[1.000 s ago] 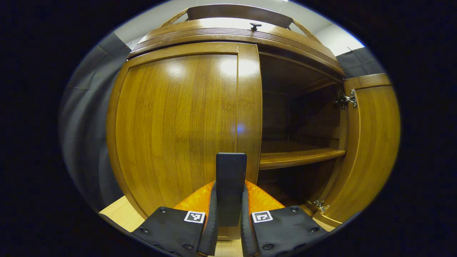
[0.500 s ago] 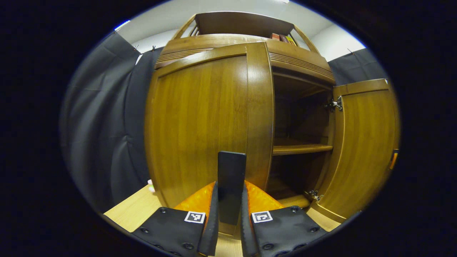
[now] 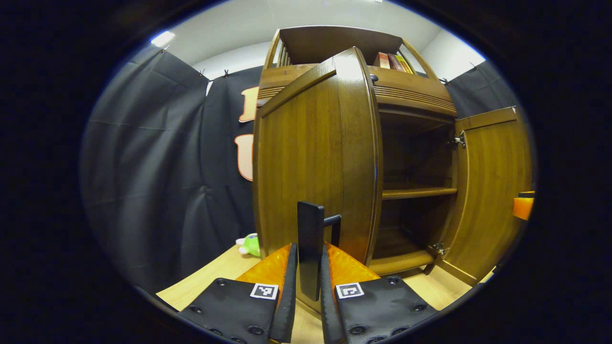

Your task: Open the right door of the double-door shoe cabinet with the right hand, and open the left door with the left hand.

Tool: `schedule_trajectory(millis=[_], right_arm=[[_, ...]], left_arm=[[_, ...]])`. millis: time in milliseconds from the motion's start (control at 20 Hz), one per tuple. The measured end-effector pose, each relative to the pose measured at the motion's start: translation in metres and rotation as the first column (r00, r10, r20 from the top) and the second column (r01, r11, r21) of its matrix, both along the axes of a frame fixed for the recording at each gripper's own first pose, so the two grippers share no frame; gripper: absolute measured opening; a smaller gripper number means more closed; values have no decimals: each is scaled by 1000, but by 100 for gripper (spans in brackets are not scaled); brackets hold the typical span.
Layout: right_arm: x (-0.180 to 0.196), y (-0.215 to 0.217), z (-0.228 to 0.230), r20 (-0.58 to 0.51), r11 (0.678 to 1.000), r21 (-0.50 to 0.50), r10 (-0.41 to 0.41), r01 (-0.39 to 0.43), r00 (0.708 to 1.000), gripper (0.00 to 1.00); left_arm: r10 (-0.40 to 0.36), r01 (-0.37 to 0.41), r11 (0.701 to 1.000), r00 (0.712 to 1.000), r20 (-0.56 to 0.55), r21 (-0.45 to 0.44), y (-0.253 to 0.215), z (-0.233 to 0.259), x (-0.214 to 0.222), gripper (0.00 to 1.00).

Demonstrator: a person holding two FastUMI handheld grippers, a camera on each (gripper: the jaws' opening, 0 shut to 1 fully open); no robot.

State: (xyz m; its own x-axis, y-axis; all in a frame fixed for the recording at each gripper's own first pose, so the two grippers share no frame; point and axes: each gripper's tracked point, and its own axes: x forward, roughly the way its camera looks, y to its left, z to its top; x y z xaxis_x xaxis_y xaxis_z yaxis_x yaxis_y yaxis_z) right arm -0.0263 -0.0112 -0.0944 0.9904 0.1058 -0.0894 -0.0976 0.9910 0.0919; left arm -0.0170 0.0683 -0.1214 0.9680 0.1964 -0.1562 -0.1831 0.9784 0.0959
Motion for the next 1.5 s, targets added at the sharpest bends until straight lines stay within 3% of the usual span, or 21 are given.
schedule_trajectory(millis=[450, 500, 650, 750, 800, 950, 1150, 1300, 1350, 1400, 1450, 1500], right_arm=[[4, 21, -7, -4, 999, -30, 30, -30, 1000, 92], [4, 25, -9, -5, 999, -32, 35, -35, 999, 92], [9, 37, -9, -6, 998, -42, 54, -54, 999, 92], [12, 46, -8, -1, 997, -44, 64, -64, 998, 92], [12, 50, -7, 2, 997, -42, 67, -67, 998, 92], [12, 62, -7, 6, 996, -47, 75, -75, 997, 92], [10, 71, -10, 5, 996, -46, 73, -72, 997, 92], [11, 78, -14, 1, 998, -25, 62, -62, 998, 92], [11, 80, -14, -1, 998, -17, 59, -59, 998, 92], [10, 82, -14, -2, 998, -9, 57, -57, 998, 92], [10, 84, -14, -5, 998, -1, 60, -60, 998, 92], [9, 87, -13, -8, 998, 3, 65, -65, 998, 92]], left_arm=[[95, -97, 994, 995, 41, 52, 58, 14, -32, 29], [95, -99, 993, 994, 52, 69, 68, 17, -33, 25], [5, -6, 1000, 999, 41, 23, 78, 17, -36, 13], [-64, 64, 998, 998, 5, -4, 89, 10, -34, 16], [-106, 106, 994, 994, -13, 5, 93, 7, -35, 12], [-187, 189, 980, 982, -31, 68, 107, 9, -34, 15], [-326, 331, 939, 943, -70, 93, 132, 8, -37, 20], [-355, 356, 934, 932, -73, 10, 164, 6, -36, 16], [-369, 368, 930, 928, -61, -15, 172, 7, -34, 19], [-382, 381, 924, 922, -55, -34, 177, 7, -32, 13], [-398, 396, 917, 916, -55, -51, 182, 6, -31, 19], [-409, 406, 912, 911, -57, -57, 186, 6, -30, 13]])
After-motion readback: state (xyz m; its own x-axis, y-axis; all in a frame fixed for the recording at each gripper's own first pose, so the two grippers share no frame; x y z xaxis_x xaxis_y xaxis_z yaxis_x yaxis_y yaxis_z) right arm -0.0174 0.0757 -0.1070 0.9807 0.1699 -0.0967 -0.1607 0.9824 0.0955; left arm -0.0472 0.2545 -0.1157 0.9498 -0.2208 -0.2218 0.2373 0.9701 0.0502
